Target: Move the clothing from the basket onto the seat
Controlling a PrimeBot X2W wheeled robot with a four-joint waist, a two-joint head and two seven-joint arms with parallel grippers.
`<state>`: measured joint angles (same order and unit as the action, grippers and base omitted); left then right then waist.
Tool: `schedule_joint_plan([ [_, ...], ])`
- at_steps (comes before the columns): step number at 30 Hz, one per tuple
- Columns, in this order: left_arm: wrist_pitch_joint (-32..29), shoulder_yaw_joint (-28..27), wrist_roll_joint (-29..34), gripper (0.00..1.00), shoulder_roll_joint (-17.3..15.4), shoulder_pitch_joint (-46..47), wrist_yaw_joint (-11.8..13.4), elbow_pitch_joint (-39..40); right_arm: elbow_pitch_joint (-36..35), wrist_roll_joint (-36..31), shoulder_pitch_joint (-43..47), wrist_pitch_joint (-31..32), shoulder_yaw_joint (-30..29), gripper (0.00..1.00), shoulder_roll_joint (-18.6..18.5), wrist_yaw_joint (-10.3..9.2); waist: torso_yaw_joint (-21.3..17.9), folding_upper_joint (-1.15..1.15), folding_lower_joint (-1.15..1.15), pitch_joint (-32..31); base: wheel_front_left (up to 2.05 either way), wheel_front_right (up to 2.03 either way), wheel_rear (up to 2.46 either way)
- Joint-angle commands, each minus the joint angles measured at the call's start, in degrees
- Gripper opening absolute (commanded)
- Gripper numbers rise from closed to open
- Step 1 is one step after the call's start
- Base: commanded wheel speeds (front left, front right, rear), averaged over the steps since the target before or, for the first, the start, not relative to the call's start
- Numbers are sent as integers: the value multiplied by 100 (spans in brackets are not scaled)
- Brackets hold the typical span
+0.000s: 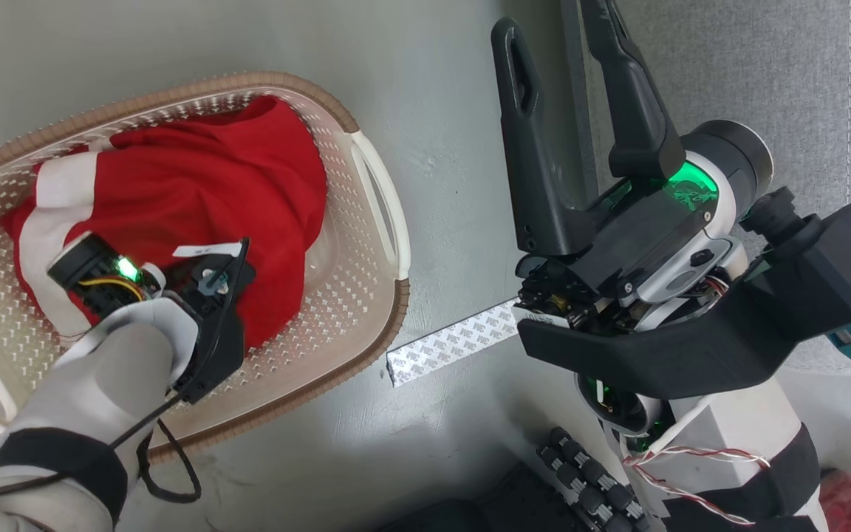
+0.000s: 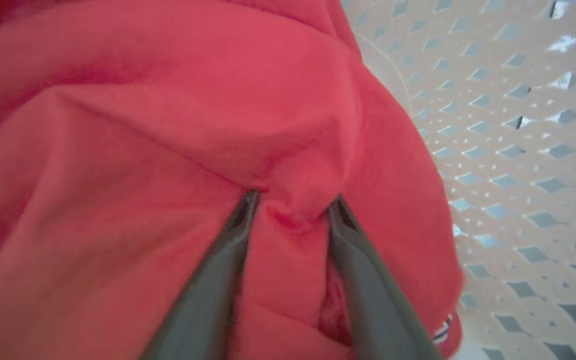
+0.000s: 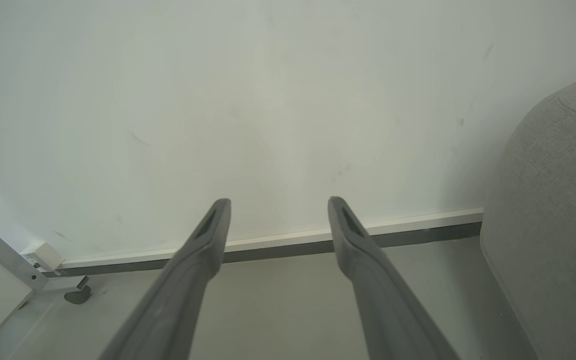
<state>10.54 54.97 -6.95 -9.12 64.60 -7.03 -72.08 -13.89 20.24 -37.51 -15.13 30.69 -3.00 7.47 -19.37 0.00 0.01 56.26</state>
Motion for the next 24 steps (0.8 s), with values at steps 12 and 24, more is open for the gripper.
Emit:
schedule_joint_plan([
  [12,419,-29,-242,0,157,-160,65,148,193,-19,124,-2,-142,100,15,4,197,0,-1,-361,0,0,0],
  [24,468,-1558,-1383,0,154,-1305,246,2247,457,-205,614,-2,-291,100,9,4,749,0,-1,-1348,0,0,0],
])
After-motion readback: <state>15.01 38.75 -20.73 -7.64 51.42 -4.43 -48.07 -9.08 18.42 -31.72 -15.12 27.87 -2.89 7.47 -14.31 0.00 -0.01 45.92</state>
